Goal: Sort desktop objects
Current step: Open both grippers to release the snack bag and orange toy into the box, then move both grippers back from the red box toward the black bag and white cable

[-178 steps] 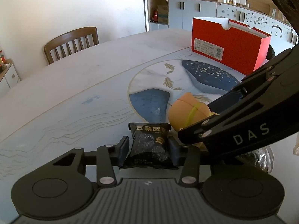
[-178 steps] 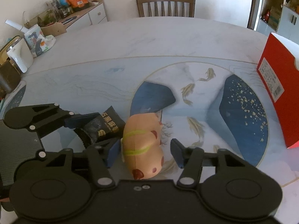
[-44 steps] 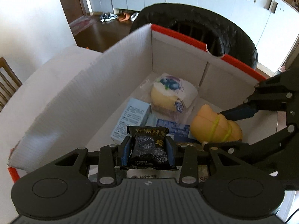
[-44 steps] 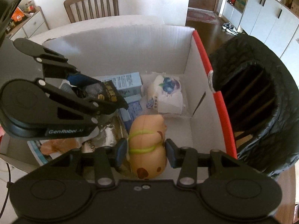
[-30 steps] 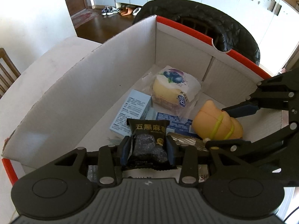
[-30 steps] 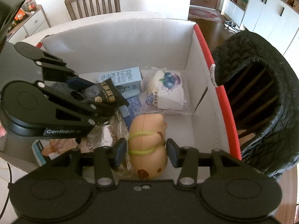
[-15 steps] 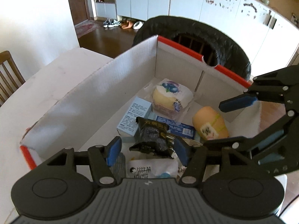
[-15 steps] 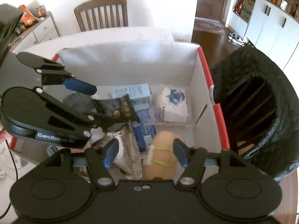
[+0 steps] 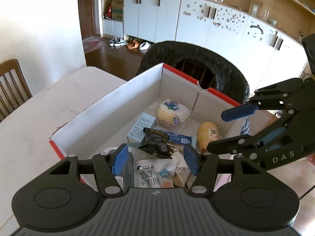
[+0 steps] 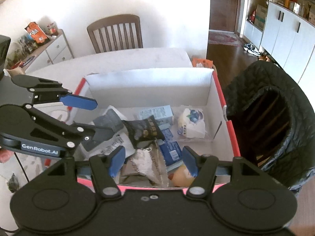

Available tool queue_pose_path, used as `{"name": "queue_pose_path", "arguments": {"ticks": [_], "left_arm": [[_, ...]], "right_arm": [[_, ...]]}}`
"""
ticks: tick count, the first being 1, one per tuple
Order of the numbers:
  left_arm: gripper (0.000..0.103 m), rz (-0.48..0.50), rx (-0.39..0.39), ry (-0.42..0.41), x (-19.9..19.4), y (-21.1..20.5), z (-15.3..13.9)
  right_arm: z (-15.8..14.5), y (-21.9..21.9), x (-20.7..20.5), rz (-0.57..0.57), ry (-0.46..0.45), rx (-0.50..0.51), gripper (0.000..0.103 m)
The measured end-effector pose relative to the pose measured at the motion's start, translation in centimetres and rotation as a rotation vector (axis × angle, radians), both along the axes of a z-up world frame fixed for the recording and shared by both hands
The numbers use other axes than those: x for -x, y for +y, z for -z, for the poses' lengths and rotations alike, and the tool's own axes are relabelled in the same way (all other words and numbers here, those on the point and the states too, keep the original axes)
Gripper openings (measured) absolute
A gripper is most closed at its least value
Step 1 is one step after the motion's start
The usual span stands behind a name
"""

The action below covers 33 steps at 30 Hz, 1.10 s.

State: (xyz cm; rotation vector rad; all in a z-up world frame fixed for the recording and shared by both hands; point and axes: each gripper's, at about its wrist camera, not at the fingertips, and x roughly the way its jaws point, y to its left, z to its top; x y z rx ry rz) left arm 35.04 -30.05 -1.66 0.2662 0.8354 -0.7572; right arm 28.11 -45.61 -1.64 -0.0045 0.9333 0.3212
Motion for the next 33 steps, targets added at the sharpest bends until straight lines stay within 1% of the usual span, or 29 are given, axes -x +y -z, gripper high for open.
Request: {"name": "queue_pose_path", "arguments": {"ticks": [11,17,21,29,31,32,33], "left_arm": [[0.061,-0.002,0.063,-0.025,3.5,3.7,-2.1],[0.061,0.005,0.095,-0.032,5.3,6.1,-3.1],[0.061,0.005,0.114,-0.034,6.5,8.1,-3.8],[0.061,0.003,0.121,-0.031,8.8,12.5,-4.1],[0.066,-0.002,0.126,-0.034,9.5,13.7,-4.1],[0.071,-0.006,0.128,-0.04,9.8,14.3,-4.1],[0.074,-0.011,0.131,-0.05,10.3,15.0,-4.1]], "right_arm": [[-2.2,1.5,3.1,0.012,-0.045,-0.027,0.064],[-3.2,3.3,4.9,0.007,-0.084,-0.003,0.064],[-3.4,4.7,6.1,0.009,-0.093,-0.01,0.064],[-3.3,8.1,8.3,0.009,-0.085,-0.038,0.074],[-3.3,9.1,9.3,0.007,-0.101,-0.042,0.082],[-3.4,9.7,9.7,0.003,-0.113,-0.043,0.083],[-3.4,10.3,10.2,-0.004,-0.121,-0.044,0.085]]}}
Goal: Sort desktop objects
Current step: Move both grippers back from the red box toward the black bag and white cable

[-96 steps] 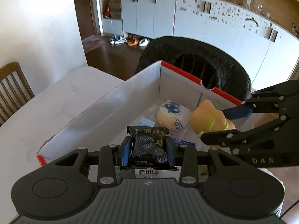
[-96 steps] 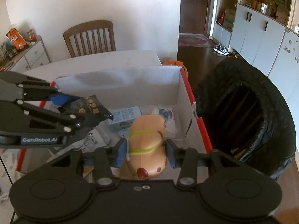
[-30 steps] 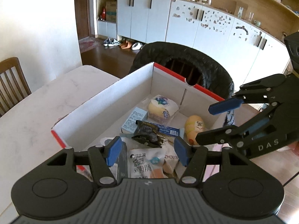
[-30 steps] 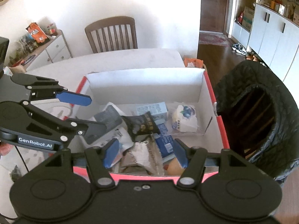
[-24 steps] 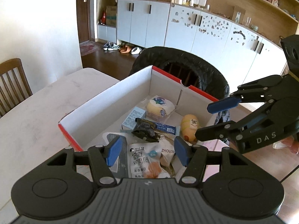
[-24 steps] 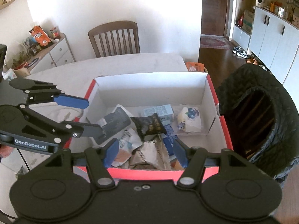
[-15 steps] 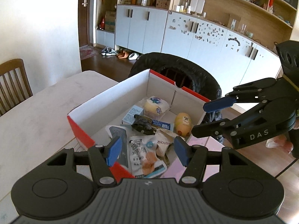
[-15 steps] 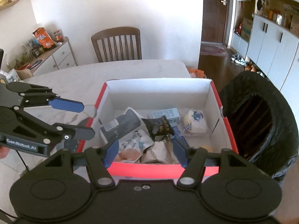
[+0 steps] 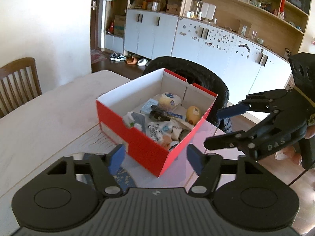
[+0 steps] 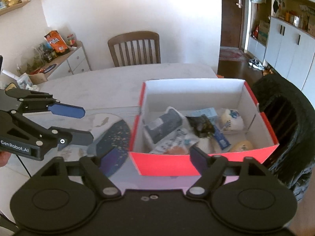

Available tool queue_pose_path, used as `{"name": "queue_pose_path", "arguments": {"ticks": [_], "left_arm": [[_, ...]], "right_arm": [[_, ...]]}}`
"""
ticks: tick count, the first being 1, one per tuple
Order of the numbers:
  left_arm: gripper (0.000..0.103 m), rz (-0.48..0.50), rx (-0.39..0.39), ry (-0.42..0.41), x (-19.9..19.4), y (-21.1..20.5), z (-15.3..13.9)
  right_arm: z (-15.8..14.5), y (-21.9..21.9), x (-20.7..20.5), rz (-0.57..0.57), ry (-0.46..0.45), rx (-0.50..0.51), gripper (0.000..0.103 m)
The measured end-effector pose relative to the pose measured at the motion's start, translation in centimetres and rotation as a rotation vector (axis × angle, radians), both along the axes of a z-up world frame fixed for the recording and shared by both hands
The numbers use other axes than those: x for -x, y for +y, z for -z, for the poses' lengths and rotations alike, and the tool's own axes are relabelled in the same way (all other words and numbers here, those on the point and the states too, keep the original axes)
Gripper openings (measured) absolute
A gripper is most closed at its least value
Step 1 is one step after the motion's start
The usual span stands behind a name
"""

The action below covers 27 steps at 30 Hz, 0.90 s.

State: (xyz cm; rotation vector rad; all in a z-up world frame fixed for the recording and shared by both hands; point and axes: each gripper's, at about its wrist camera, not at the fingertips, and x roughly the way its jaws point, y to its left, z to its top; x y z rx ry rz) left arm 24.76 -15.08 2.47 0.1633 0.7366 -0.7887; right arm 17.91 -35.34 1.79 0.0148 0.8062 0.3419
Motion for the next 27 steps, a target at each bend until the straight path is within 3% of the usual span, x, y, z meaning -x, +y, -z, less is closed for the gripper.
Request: {"name": "queue_pose_path", "arguments": {"ticks": [10,16,18,27], "left_arm": [[0.082,-0.028,0.003,0.009,2.6,5.7,1.0],[0.093,-0.035,0.006,0.002,3.6,8.7,1.9],[0.101,-0.03,0.003,-0.004,4.0,9.6,2.4],[0.102,-0.05,-0.026,0.028,5.2,13.0,5.6]], "right_arm": [[1.3,6.3,4.4,-0.037,-0.015,-0.01,0.092],[2.6,9.5,6.3,-0.014,-0.006,0.022,0.093],[3.0,10.2,6.7,0.001,0.0,0.024,0.093],[5.0,12.7,8.3,0.053,0.028,0.043,0.093]]}}
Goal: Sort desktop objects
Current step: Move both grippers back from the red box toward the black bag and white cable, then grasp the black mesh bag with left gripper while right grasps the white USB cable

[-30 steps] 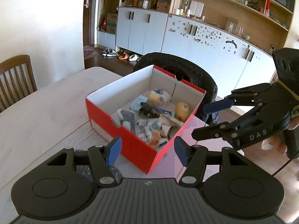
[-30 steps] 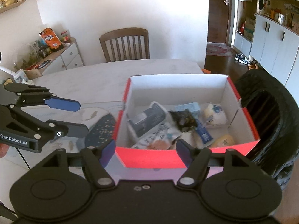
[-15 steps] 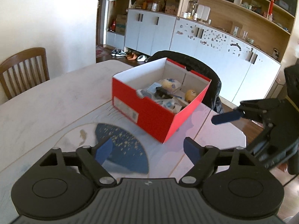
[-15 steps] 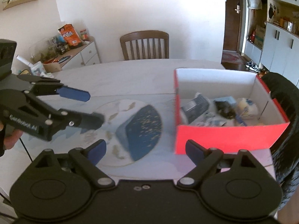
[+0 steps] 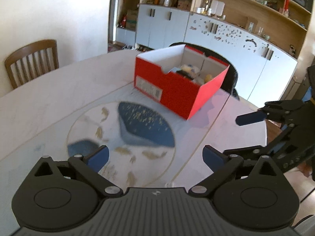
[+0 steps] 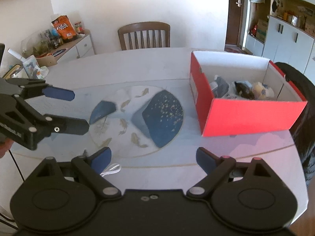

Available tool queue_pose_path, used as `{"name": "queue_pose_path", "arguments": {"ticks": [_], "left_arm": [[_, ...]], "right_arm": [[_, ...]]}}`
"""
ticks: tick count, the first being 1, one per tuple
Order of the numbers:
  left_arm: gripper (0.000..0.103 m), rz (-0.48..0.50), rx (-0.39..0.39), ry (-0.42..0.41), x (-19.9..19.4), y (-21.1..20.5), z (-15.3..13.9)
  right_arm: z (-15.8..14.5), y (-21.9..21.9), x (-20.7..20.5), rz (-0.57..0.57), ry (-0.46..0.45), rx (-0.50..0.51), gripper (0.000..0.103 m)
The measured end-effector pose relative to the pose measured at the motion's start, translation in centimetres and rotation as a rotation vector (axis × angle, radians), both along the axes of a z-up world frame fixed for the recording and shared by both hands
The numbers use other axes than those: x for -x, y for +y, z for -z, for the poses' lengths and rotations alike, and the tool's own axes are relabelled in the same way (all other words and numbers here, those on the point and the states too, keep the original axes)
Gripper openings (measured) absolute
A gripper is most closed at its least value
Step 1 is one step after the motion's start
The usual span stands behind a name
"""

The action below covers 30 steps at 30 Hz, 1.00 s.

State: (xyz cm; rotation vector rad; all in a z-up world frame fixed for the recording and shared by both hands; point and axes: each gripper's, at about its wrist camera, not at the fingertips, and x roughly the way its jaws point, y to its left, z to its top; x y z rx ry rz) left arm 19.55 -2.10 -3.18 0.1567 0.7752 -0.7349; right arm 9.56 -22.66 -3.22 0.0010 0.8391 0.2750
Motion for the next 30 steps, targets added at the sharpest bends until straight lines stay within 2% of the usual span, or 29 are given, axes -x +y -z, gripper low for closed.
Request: {"name": "queue_pose_path", "arguments": {"ticks": [14,30], "left_arm": [[0.102,-0.098,-0.058,0.061,-0.5,2.0,4.7],[0.102,-0.125,-0.088,0.101,-1.1,2.2,6.2]], "right_arm": [[2.8,5.6,1.9,-0.055,0.035,0.043,0.093],[8.3,10.8,0.6,-0.088,0.095,0.109,0.093]]}}
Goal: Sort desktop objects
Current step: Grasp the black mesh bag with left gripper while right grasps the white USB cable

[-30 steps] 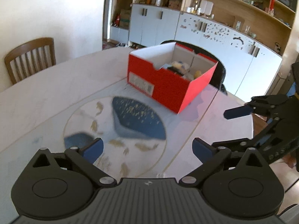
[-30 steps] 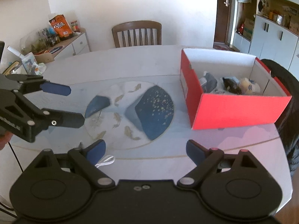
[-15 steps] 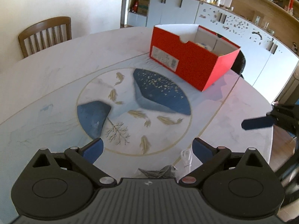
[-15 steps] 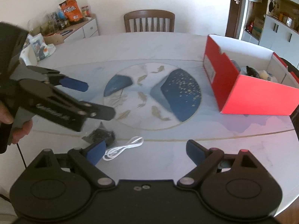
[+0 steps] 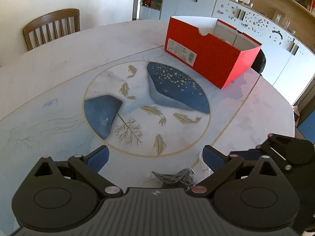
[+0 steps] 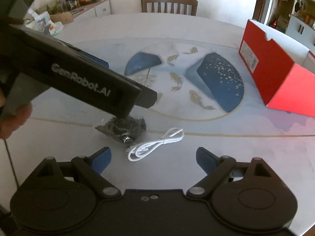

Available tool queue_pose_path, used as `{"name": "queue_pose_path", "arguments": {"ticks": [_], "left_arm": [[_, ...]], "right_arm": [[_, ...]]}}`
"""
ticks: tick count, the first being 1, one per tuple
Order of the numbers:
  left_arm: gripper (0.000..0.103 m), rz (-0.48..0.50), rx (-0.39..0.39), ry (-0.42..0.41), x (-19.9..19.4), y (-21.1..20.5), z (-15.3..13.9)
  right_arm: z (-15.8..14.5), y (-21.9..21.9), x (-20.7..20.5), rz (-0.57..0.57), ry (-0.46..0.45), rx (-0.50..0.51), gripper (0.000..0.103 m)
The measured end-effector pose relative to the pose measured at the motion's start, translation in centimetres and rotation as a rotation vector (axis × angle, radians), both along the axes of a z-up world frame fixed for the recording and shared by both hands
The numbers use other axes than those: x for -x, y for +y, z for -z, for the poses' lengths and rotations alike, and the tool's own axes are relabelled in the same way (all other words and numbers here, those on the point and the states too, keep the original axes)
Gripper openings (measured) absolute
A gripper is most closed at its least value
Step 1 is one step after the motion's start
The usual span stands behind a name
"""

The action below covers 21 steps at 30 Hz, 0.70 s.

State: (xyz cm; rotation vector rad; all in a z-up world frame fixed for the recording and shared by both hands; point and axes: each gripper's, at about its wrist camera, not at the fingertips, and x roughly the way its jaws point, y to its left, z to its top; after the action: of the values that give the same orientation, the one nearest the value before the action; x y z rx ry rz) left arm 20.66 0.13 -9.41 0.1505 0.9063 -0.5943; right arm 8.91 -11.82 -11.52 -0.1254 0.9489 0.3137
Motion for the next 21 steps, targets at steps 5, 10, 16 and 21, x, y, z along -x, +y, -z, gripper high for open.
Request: {"name": "queue_pose_path", "arguments": {"ticks": [5,10,16,21], "left_arm": [[0.102,-0.003,-0.003,0.004,-0.1,0.1,0.2],[0.102,-0.009,0.003,0.003,-0.1,0.3,0.3],[0.102,0.004,-0.008,-0.022,0.4,0.3,0.5],[0.102,0.029,-0.019,-0.03,1.2,0.1,0.8]], "right_arm": [[1.0,-0.1,-0.6,0.03,0.004,0.024,0.093],[1.0,-1.4,-1.2,0.076,-0.001,0.038,0.092],[1.1,-4.2,-2.1,0.162,-0.015,0.071,0.092],[1.1,-5.7,-2.7,0.188,-0.001,0.052,0.092]]}}
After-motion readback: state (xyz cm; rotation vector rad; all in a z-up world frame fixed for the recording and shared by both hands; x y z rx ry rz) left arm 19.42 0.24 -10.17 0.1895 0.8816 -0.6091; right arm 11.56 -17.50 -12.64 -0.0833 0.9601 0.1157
